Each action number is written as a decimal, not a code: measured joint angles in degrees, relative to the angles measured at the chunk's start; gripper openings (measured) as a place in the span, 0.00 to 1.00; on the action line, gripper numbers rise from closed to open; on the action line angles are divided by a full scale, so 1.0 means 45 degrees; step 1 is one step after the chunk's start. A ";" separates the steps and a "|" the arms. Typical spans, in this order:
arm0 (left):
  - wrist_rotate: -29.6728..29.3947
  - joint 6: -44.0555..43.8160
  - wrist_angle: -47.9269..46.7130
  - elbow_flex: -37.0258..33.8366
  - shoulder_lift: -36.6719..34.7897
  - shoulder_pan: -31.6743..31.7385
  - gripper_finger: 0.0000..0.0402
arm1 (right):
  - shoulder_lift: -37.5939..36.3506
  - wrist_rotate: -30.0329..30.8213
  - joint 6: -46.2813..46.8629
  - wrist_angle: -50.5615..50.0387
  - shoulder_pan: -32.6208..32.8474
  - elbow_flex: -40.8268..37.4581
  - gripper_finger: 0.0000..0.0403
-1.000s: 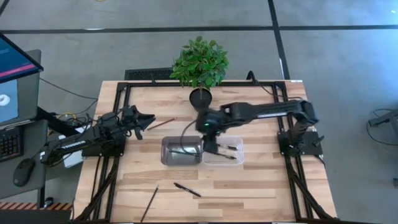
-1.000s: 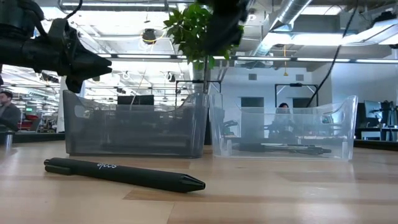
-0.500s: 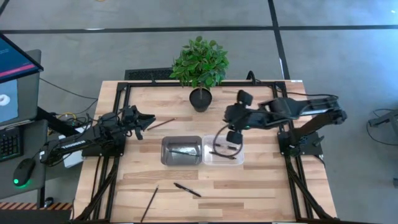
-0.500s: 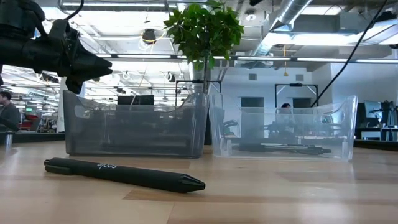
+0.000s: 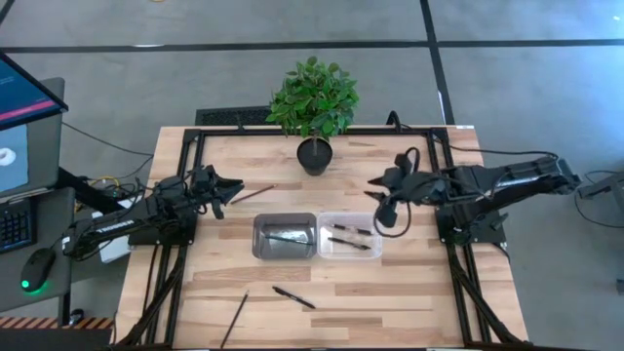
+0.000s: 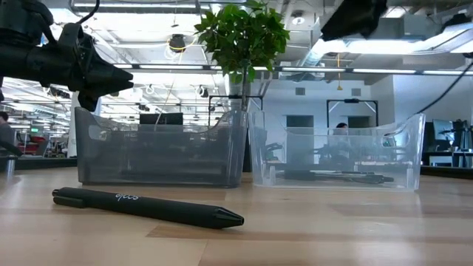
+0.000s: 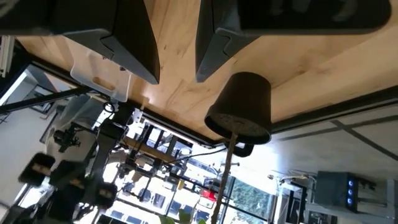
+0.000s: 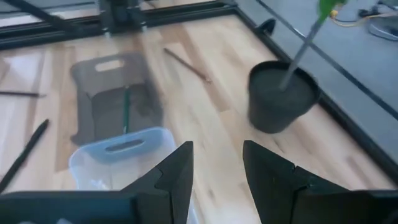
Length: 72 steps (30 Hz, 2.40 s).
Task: Sort pens & pencils
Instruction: Put the brown pencil into the black bin
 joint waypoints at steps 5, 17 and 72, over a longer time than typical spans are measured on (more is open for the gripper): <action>0.0000 -0.0005 0.0000 0.0000 0.0000 0.0000 0.23 | -0.0810 -0.0163 -0.0053 0.1428 0.0089 -0.1917 0.41; -0.0102 -0.0003 -0.0015 0.0003 0.0000 0.0000 0.23 | -0.2442 -0.0134 -0.0082 0.3683 -0.0017 -0.4826 0.41; 0.0044 0.0376 -1.0647 0.8077 0.9997 -0.0040 0.23 | -0.3177 0.0016 -0.0199 0.4503 -0.0022 -0.5608 0.41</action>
